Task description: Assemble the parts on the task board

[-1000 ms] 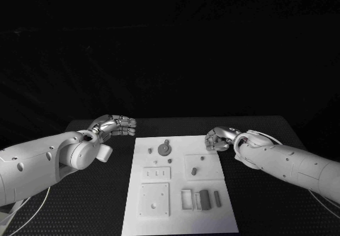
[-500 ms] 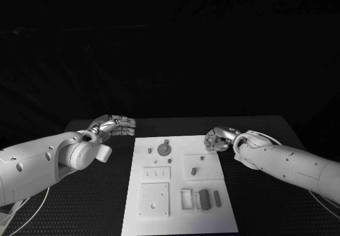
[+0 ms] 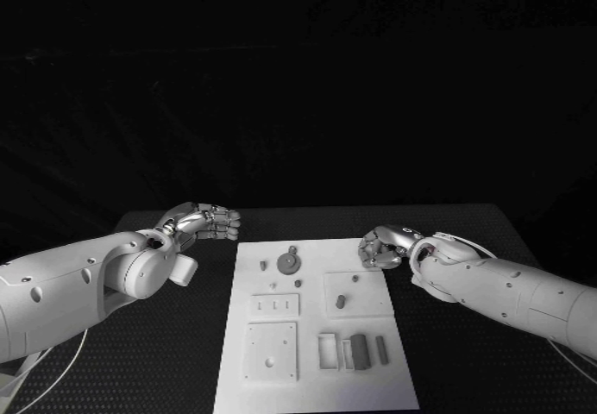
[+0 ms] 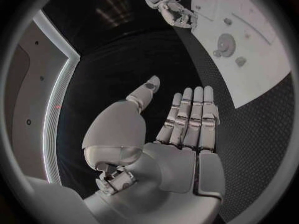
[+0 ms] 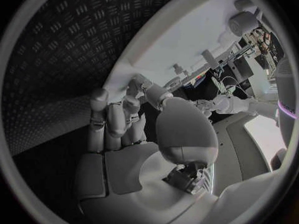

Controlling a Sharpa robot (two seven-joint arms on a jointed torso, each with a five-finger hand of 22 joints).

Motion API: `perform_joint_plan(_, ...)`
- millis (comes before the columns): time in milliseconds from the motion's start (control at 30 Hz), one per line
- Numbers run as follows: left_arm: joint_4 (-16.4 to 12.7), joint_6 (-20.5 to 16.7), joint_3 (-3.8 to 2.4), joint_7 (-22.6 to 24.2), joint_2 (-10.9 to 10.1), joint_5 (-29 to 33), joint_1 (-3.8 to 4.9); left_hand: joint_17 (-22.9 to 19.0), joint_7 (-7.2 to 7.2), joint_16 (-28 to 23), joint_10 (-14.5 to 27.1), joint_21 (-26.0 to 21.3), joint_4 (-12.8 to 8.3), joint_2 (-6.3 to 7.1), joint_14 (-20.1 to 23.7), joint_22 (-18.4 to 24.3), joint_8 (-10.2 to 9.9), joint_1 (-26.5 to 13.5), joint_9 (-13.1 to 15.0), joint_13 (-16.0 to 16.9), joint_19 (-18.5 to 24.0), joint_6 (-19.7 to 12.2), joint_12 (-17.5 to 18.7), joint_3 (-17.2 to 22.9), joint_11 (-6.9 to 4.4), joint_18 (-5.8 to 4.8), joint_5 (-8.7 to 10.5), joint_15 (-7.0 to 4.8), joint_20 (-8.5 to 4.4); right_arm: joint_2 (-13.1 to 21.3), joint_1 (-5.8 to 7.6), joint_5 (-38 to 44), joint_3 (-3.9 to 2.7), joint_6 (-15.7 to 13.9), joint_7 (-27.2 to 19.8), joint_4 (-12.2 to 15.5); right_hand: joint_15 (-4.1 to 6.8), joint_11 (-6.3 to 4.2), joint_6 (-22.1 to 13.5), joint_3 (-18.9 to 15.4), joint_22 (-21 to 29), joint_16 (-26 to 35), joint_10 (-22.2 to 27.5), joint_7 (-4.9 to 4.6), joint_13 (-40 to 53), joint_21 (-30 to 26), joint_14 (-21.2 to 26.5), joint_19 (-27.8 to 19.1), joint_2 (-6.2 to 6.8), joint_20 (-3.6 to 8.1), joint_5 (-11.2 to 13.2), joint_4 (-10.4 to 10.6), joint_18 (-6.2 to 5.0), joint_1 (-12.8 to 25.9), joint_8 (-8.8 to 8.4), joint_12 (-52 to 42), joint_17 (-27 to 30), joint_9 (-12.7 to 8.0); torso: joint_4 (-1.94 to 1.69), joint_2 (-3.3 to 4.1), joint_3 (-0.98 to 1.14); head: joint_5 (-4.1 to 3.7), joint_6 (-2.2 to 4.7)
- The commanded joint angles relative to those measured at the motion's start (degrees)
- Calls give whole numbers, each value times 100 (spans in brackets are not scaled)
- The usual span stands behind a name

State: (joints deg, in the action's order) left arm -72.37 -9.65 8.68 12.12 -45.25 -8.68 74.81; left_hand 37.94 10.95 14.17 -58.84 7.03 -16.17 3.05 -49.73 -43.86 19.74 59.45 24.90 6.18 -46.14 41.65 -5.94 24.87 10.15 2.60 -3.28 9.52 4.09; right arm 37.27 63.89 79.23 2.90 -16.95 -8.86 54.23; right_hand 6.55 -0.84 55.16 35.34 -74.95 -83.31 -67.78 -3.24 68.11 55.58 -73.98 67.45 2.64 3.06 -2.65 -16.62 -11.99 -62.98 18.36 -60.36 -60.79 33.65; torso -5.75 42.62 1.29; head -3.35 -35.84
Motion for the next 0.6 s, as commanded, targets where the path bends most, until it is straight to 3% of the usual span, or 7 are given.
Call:
perform_joint_plan(33, -12, 77, -7, -363, -18, -803, 5, 88, 75, 138, -277, 107, 52, -24, -234, -46, 93, -137, 28, 96, -204, 190, -135, -55, -115, 92, 23, -93, -66, 32, 94, 168, -25, 137, 363, 189, 38, -33, 405, -30, -109, -19, -8, -189, -4, 34, 4, 0, 1, 20, -17, 4, -301, -6, 69, -33, 5, 41, 3, -2, -3, 4, 24)
perform_joint_plan(100, -34, 13, -7, -495, -25, -1058, 5, 200, -47, 272, -516, 187, 204, -11, -431, -88, 156, -437, 38, 203, -376, 367, -254, -160, -228, 114, 47, -191, -138, 54, 155, 168, -51, 202, 450, 312, 40, -36, 409, -35, -108, -16, -9, -186, -4, 35, 8, 1, 7, 20, -17, 4, -301, -4, 69, -33, 15, 41, 5, -5, 0, -8, 49)
perform_joint_plan(133, -37, 21, -7, -604, -18, -1110, 5, 342, -59, 444, -713, 237, 227, 20, -666, -125, 186, -529, 35, 308, -470, 488, -359, -191, -326, 114, 29, -316, -191, 68, 212, 174, -68, 260, 522, 425, 41, -37, 411, -37, -108, -13, -10, -184, -5, 35, 14, 2, 10, 20, -17, 3, -301, -3, 69, -33, 27, 42, 7, -9, -1, -15, 63)
perform_joint_plan(300, -82, 120, -9, -907, -13, -1268, 5, 794, -154, 886, -1171, 482, 195, 17, -1108, -298, 227, -593, 17, 714, -886, 783, -659, -200, -579, 133, 29, -602, -390, 114, 355, 321, -80, 423, 693, 818, 44, -39, 414, -42, -107, -9, -10, -182, -6, 34, 21, 2, 16, 21, -17, 4, -301, 0, 67, -32, 40, 41, 22, -35, -11, -11, 105)
perform_joint_plan(433, -166, 189, -10, -1160, -10, -1401, 7, 1063, -186, 1259, -1357, 667, 170, -15, -1257, -463, 184, -610, -7, 1058, -1106, 838, -867, -224, -684, 134, 30, -740, -526, 130, 413, 369, -82, 490, 718, 1108, 62, -53, 436, -57, -107, -55, -23, -170, 0, 55, -67, 36, 25, 37, -17, 6, -301, 4, 65, -45, -90, 42, 46, -81, -19, 21, 113)
perform_joint_plan(567, -332, 273, -10, -1459, 6, -1561, 8, 1364, -215, 1698, -1380, 836, 198, -44, -1266, -669, 124, -713, -24, 1585, -1217, 854, -1202, -291, -743, 92, 42, -837, -657, 145, 451, 376, -82, 513, 798, 1468, 80, -71, 479, -72, -108, -91, -92, -151, 76, 77, -119, 65, 36, 54, -18, 6, -301, 10, 65, -159, -158, 43, 75, -146, -26, 63, 138)
perform_joint_plan(600, -375, 237, -10, -1528, 21, -1563, 9, 1500, -251, 1912, -1221, 912, 197, -68, -1166, -793, 105, -734, -23, 1836, -1207, 877, -1409, -315, -727, 55, 38, -877, -715, 140, 455, 376, -82, 500, 836, 1539, 81, -72, 481, -73, -108, -92, -99, -150, 86, 79, -120, 66, 38, 55, -18, 6, -301, 11, 64, -173, -159, 43, 82, -164, -29, 79, 137)
